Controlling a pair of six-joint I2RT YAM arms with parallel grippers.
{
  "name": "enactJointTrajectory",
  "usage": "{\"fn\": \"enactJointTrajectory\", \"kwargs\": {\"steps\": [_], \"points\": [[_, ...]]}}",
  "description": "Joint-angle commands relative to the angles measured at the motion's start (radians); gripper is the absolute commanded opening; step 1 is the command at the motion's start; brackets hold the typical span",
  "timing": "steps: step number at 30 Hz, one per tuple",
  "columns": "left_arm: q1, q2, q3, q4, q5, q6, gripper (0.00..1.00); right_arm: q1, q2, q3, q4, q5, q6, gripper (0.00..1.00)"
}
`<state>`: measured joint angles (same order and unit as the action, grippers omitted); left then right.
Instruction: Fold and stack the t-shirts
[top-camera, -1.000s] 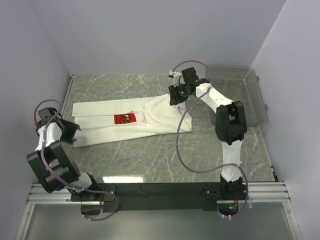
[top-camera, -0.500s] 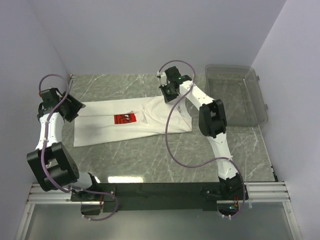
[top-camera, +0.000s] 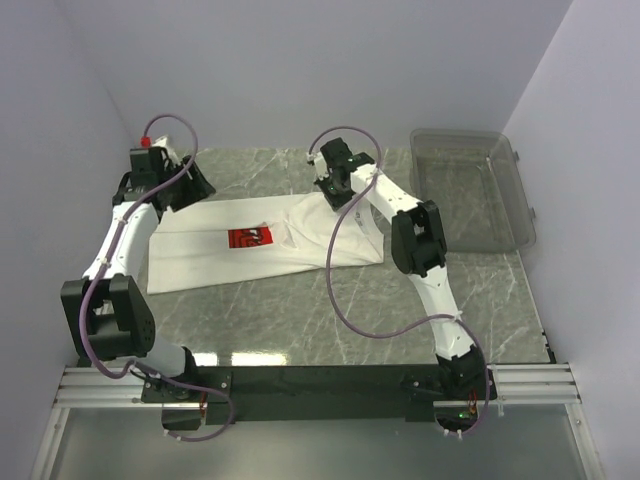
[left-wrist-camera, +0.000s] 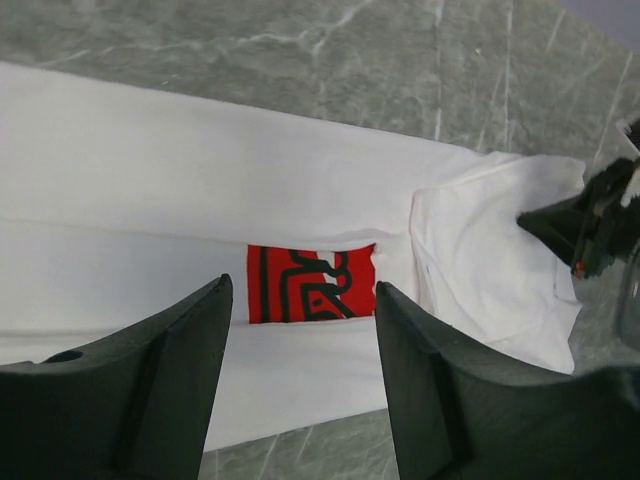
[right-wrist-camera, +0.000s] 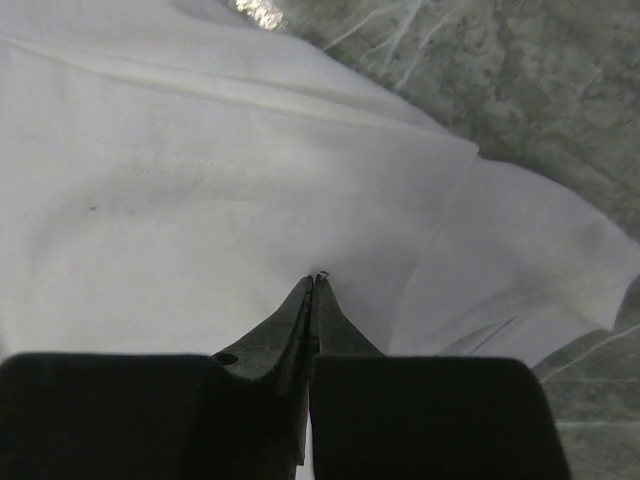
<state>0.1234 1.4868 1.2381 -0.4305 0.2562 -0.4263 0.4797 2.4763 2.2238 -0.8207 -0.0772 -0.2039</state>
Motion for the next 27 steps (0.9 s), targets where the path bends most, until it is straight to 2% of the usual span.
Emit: {"fn": "enactJointTrajectory", "kwargs": {"steps": [1, 6, 8, 9, 10, 13, 15, 18, 22, 27], "points": [[-0.056, 0.006, 0.063, 0.041, 0.04, 0.098, 0.64, -0.003, 0.05, 0.089, -0.035, 0.057, -0.014, 0.0], [-0.152, 0.01, 0.052, 0.124, 0.138, 0.194, 0.67, -0.006, 0.046, 0.126, -0.026, 0.041, -0.023, 0.02], [-0.208, 0.027, 0.06, 0.14, 0.164, 0.262, 0.67, -0.025, 0.007, 0.106, 0.012, 0.001, -0.019, 0.17], [-0.224, 0.056, 0.067, 0.145, 0.182, 0.282, 0.67, -0.036, -0.017, 0.096, 0.028, -0.066, -0.011, 0.23], [-0.257, 0.076, 0.095, 0.144, 0.196, 0.325, 0.67, -0.047, -0.071, 0.085, 0.055, -0.099, 0.003, 0.35], [-0.304, 0.18, 0.164, 0.127, 0.284, 0.409, 0.63, -0.113, -0.193, 0.061, 0.09, -0.307, -0.006, 0.49], [-0.329, 0.283, 0.22, 0.099, 0.32, 0.455, 0.61, -0.168, -0.264, 0.018, 0.113, -0.48, -0.026, 0.51], [-0.37, 0.427, 0.383, 0.056, 0.388, 0.488, 0.51, -0.246, -0.439, -0.123, 0.205, -0.605, -0.017, 0.52], [-0.43, 0.591, 0.517, 0.027, 0.42, 0.479, 0.32, -0.324, -0.51, -0.208, 0.206, -0.748, 0.027, 0.52], [-0.476, 0.725, 0.618, 0.007, 0.388, 0.472, 0.04, -0.375, -0.595, -0.32, 0.199, -0.763, 0.017, 0.52]]}}
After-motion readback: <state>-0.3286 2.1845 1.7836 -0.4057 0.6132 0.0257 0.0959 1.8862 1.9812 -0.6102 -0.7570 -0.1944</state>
